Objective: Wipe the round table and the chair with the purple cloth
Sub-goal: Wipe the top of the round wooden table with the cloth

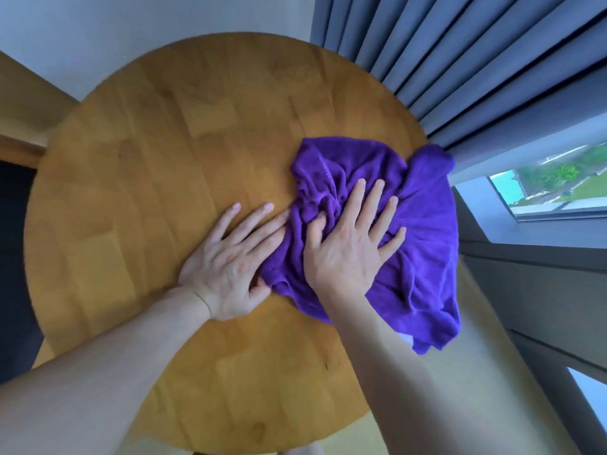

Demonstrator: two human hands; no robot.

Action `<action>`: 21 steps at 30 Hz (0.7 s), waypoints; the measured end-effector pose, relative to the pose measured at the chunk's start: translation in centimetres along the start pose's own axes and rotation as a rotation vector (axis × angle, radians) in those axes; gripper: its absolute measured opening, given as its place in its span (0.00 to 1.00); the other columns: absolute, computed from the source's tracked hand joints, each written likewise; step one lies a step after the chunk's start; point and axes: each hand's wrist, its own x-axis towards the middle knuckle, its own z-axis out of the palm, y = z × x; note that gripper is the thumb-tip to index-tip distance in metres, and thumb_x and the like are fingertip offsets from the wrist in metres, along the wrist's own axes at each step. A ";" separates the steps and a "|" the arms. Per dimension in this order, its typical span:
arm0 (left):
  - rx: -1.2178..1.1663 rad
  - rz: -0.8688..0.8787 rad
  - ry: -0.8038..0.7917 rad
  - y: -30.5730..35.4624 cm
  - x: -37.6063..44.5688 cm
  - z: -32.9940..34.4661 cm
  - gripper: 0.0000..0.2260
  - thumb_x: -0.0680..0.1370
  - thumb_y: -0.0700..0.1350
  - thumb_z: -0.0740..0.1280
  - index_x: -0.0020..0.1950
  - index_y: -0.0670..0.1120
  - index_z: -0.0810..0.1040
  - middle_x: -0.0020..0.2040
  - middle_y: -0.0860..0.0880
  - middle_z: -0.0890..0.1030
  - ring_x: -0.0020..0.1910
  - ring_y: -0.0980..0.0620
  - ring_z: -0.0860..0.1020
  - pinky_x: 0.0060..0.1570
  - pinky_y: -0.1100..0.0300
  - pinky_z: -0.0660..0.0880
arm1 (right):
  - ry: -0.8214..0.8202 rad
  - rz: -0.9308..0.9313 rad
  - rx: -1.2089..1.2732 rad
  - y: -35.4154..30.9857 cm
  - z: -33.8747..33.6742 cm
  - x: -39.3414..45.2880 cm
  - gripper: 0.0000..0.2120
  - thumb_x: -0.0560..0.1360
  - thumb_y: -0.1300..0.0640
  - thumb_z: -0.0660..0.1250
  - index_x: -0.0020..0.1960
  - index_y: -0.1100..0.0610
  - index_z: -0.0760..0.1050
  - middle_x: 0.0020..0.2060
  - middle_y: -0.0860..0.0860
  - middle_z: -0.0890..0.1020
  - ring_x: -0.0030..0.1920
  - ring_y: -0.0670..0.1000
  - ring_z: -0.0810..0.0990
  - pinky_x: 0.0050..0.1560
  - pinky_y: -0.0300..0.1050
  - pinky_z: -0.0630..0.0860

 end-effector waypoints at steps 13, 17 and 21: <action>-0.015 -0.071 0.004 0.5 0.1 -0.5 0.31 0.73 0.49 0.61 0.77 0.43 0.70 0.79 0.45 0.68 0.82 0.44 0.60 0.79 0.38 0.56 | -0.126 -0.734 -0.323 7.4 -2.6 5.8 0.41 0.75 0.25 0.49 0.83 0.41 0.48 0.83 0.51 0.49 0.82 0.63 0.47 0.71 0.80 0.50; -0.018 -0.074 0.017 0.6 0.0 -0.6 0.34 0.73 0.49 0.60 0.80 0.44 0.65 0.84 0.48 0.59 0.83 0.46 0.56 0.78 0.37 0.56 | -0.056 -0.423 -0.221 4.2 -1.5 6.0 0.40 0.76 0.29 0.50 0.83 0.45 0.49 0.83 0.53 0.49 0.82 0.62 0.46 0.73 0.77 0.47; -0.019 -0.062 -0.015 0.5 -0.1 -0.9 0.33 0.72 0.48 0.60 0.78 0.42 0.68 0.84 0.48 0.59 0.83 0.46 0.57 0.78 0.37 0.56 | -0.039 -0.278 -0.137 1.6 -1.0 3.9 0.39 0.77 0.37 0.51 0.83 0.54 0.50 0.83 0.57 0.50 0.82 0.62 0.47 0.76 0.72 0.48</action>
